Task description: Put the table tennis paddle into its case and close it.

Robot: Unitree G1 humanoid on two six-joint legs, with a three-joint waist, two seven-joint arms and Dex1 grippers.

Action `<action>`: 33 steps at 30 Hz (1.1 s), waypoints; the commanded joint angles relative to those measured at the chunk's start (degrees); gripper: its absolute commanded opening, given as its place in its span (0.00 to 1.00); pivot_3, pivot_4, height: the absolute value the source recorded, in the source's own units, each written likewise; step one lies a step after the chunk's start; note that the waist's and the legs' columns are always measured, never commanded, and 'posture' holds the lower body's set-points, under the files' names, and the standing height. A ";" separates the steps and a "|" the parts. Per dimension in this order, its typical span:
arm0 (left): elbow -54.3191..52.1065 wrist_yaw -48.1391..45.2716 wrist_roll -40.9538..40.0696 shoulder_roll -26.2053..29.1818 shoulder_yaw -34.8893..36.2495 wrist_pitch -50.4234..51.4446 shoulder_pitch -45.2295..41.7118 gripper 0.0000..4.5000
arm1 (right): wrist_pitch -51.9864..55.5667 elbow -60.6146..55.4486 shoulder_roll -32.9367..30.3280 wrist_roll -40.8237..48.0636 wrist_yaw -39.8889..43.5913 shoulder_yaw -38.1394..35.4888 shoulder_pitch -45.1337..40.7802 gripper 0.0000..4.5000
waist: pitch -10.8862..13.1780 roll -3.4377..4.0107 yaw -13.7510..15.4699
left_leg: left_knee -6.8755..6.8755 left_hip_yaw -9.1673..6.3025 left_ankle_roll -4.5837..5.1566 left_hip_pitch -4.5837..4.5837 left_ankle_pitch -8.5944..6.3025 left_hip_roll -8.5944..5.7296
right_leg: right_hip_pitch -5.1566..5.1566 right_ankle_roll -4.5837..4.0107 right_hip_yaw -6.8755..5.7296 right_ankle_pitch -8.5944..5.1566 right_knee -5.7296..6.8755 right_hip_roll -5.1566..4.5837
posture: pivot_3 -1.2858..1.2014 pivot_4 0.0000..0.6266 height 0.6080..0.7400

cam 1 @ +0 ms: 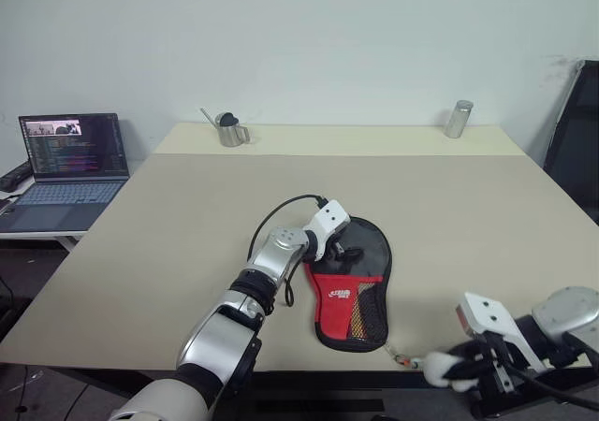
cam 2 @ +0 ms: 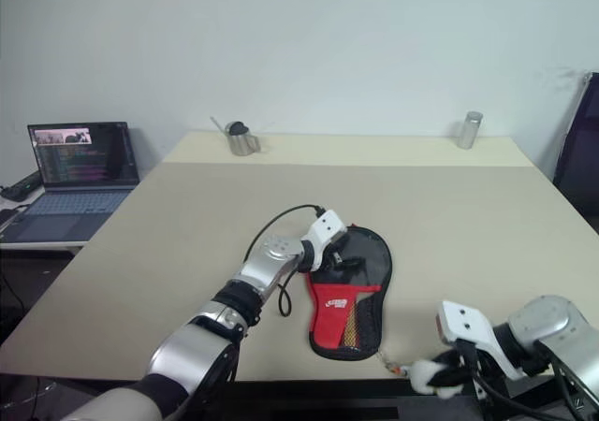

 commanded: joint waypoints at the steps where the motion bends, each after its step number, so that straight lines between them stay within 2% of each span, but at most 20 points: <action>1: 2.24 0.64 2.25 1.21 -0.25 1.12 1.37 0.86 | -0.35 1.73 2.32 -3.00 -2.57 2.82 -3.81 0.11 | 0.00 0.00 -0.06 | 0.00 0.00 0.00 0.01 0.00 0.00 | 0.00 0.00 0.00 0.00 0.00 0.00 | 0.52 0.24 1.00; 5: 1.28 0.36 1.93 1.84 0.26 1.29 1.58 0.86 | -0.94 4.29 4.05 -6.69 -3.71 6.53 -6.39 0.40 | -0.01 -0.01 -0.22 | -0.01 0.00 -0.01 0.00 0.00 -0.01 | -0.01 0.00 0.02 0.00 0.00 -0.01 | 0.52 0.24 1.00; 9: -1.56 -0.86 0.33 2.96 2.06 2.47 2.47 0.86 | -0.85 6.41 4.65 -6.69 -3.48 6.57 -7.56 0.70 | 0.00 -0.01 -0.59 | -0.01 0.00 -0.03 -0.02 0.01 -0.01 | -0.04 0.00 0.02 0.00 0.00 -0.01 | 0.52 0.24 1.00; 13: -15.63 -9.61 -7.91 8.56 8.16 8.39 5.67 0.86 | -4.46 11.83 2.37 -5.04 -0.01 1.84 -10.61 0.99 | 0.19 0.05 -1.14 | -0.04 0.04 -0.03 -0.02 0.01 0.00 | -0.10 -0.01 0.06 0.00 0.02 -0.01 | 0.52 0.24 1.00; 19: -37.72 -19.07 -16.27 21.36 13.47 17.79 13.52 0.86 | -13.66 30.76 0.83 -8.78 2.73 -0.41 -19.96 0.99 | 0.48 -0.01 -1.15 | -0.02 0.00 -0.22 -0.37 0.12 0.02 | -0.43 -0.33 0.04 0.19 0.04 -0.01 | 0.52 0.24 1.00; 22: -47.51 -23.95 -22.19 32.23 21.62 21.60 20.98 0.86 | -17.26 44.23 0.61 -11.34 5.75 0.36 -29.33 0.99 | 0.54 0.11 -1.32 | -0.07 0.05 -0.25 -0.50 0.11 -0.02 | -0.58 -0.35 0.07 0.20 -0.01 -0.09 | 0.52 0.24 1.00; 25: -54.32 -25.19 -25.48 38.79 26.35 24.65 28.29 0.86 | -18.05 53.34 1.71 -10.01 10.10 -0.66 -36.74 0.99 | 0.66 0.17 -1.56 | -0.16 0.16 -0.27 -0.84 0.10 0.00 | -1.04 -0.44 0.12 0.17 0.02 -0.11 | 0.52 0.24 1.00; 29: -58.57 -28.08 -29.39 44.90 31.82 27.12 35.98 0.86 | -18.50 59.42 3.02 -9.58 14.55 -1.22 -42.25 0.99 | 0.83 0.30 -1.42 | -0.21 0.15 -0.25 -0.86 0.07 -0.01 | -1.02 -0.49 0.10 0.14 0.00 -0.16 | 0.52 0.24 1.00; 33: -54.75 -31.61 -29.61 51.20 37.40 24.37 42.06 0.86 | -17.32 59.08 1.82 -8.05 17.92 -2.20 -42.28 0.99 | 0.95 0.45 -0.96 | -0.21 0.11 -0.09 -0.85 -0.03 0.00 | -1.01 -0.53 0.04 0.11 0.00 -0.16 | 0.52 0.24 1.00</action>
